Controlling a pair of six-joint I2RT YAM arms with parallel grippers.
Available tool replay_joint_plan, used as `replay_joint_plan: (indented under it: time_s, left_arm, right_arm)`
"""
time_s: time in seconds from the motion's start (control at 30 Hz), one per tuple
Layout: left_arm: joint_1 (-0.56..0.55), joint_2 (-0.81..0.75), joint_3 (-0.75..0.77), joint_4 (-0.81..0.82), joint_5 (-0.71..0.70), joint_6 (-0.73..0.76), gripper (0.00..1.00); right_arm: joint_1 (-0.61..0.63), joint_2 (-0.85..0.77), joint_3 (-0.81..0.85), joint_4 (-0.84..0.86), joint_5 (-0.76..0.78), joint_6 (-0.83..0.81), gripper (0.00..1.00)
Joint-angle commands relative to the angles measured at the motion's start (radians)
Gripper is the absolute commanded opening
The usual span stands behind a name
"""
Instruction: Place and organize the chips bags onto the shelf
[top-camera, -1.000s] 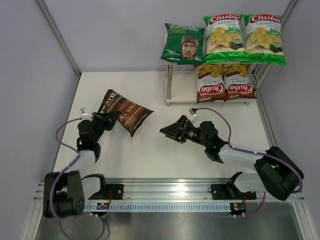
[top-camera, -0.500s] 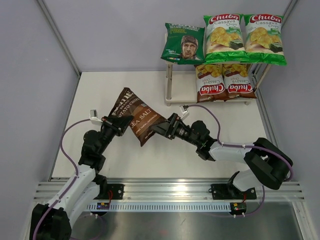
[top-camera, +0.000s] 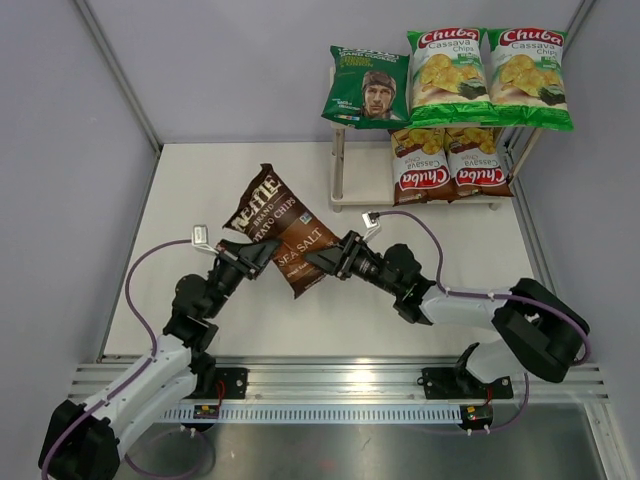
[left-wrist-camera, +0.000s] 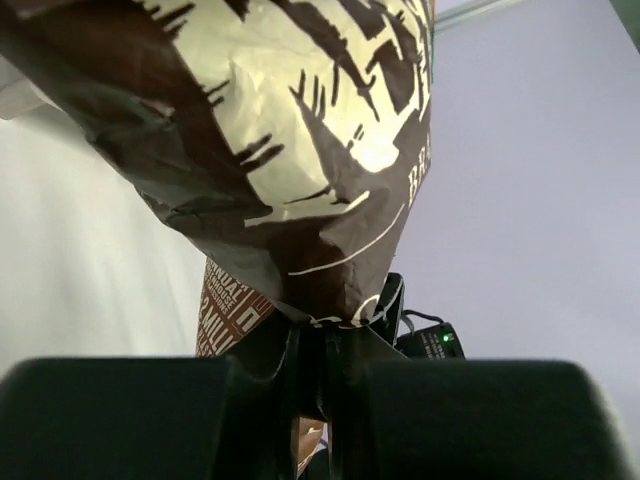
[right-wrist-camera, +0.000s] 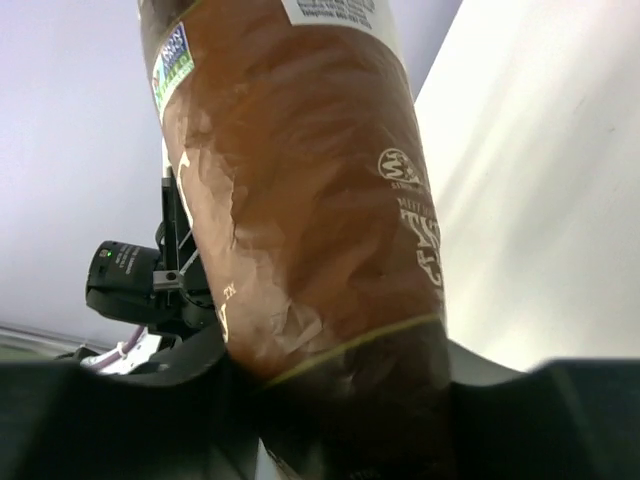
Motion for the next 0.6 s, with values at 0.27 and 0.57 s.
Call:
replay_joint_plan:
  time_s: [0.27,0.57]
  left_arm:
    - [-0.014,-0.207,0.040,-0.249,-0.065,0.289,0.99]
    - [-0.014,-0.174,0.004,-0.152,-0.012,0.343,0.99]
  right_arm:
    - [0.008,-0.276,-0.055,-0.128,0.063,-0.149,0.25]
    - [-0.001,-0.480,-0.061,-0.322,0.030,-0.214,0.18]
